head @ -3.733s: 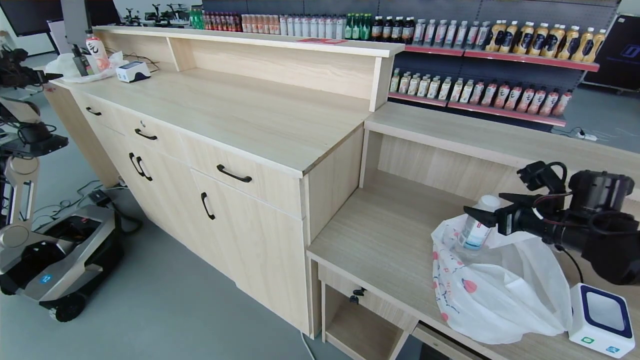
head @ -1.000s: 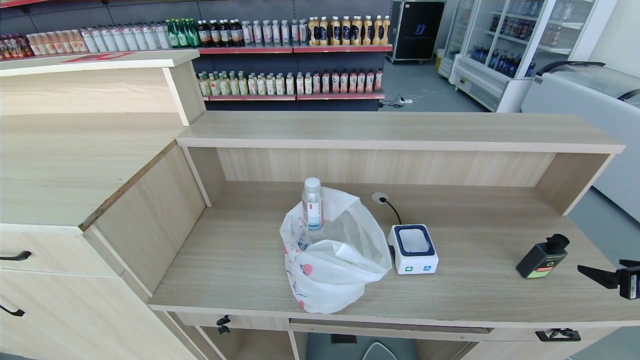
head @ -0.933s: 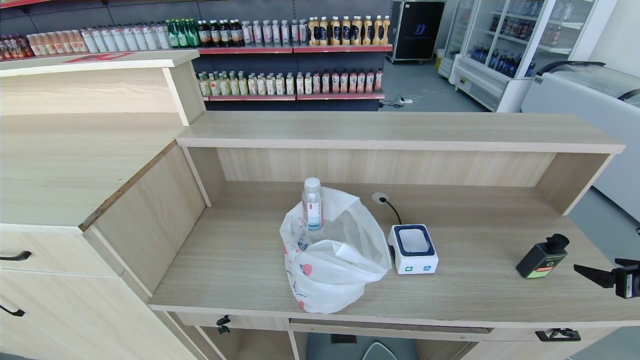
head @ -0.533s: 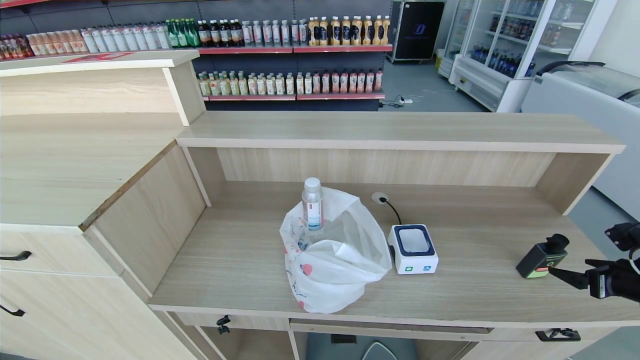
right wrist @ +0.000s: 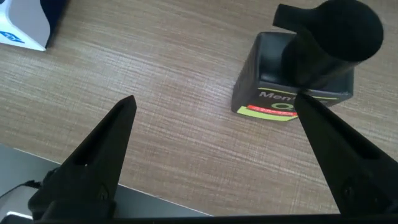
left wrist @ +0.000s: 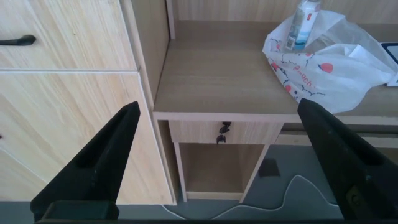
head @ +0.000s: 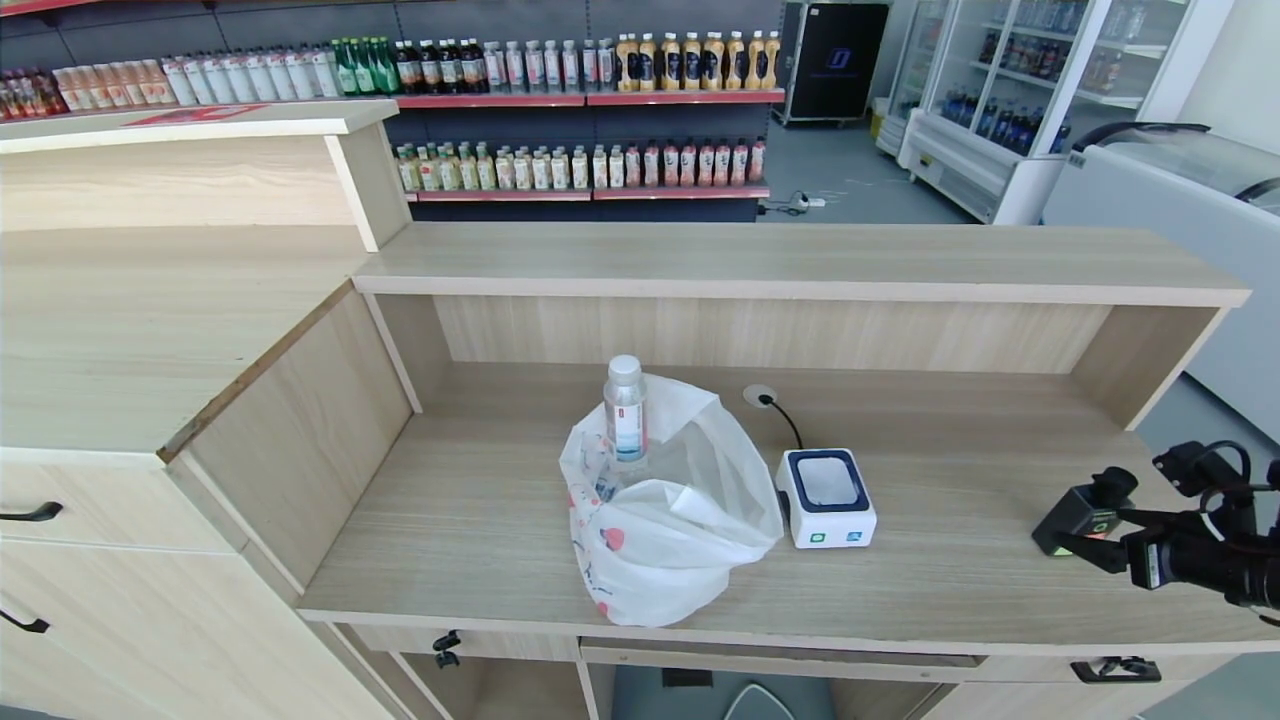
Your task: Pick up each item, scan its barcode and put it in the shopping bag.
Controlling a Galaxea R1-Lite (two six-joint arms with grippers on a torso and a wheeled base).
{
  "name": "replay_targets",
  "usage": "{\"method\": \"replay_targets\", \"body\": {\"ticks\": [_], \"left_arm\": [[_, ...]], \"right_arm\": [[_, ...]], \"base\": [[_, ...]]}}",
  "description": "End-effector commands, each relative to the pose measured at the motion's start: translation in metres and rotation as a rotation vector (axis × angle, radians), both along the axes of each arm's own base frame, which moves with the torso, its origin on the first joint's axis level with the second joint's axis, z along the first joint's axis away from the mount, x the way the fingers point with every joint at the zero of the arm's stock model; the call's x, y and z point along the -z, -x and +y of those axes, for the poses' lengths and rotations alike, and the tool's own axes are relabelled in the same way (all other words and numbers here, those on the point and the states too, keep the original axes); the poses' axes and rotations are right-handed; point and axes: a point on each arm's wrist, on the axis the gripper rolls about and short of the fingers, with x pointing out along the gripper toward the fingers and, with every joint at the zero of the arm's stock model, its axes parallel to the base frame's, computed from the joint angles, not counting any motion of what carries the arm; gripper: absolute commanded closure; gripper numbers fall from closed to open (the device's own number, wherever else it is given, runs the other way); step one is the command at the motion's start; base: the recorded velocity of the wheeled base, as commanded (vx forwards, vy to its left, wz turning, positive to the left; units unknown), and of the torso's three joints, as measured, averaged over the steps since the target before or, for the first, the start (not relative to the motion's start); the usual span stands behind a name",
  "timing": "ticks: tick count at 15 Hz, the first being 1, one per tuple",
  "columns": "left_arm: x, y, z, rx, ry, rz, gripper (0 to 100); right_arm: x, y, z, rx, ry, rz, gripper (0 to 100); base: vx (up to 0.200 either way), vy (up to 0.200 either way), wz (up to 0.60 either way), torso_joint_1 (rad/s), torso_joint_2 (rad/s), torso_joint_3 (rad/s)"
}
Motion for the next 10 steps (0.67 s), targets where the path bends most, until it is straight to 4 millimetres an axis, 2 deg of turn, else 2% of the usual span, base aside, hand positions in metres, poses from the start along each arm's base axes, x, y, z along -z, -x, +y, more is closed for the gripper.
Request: {"method": "replay_targets", "body": {"ticks": [1, 6, 10], "left_arm": [[0.000, 0.000, 0.000, -0.001, 0.000, 0.001, 0], [0.000, 0.000, 0.000, 0.001, 0.000, 0.001, 0], [0.000, 0.000, 0.000, -0.001, 0.000, 0.000, 0]], "right_arm": [[0.010, -0.004, 0.005, -0.026, -0.007, 0.025, 0], [0.017, -0.011, 0.019, -0.092, 0.016, 0.033, 0], [0.010, -0.024, 0.028, -0.119, 0.025, -0.023, 0]], "base": [[0.000, 0.000, 0.00, 0.000, 0.00, 0.000], [0.000, 0.000, 0.00, 0.000, 0.00, 0.000], [0.000, 0.000, 0.00, 0.000, 0.00, 0.000]]}}
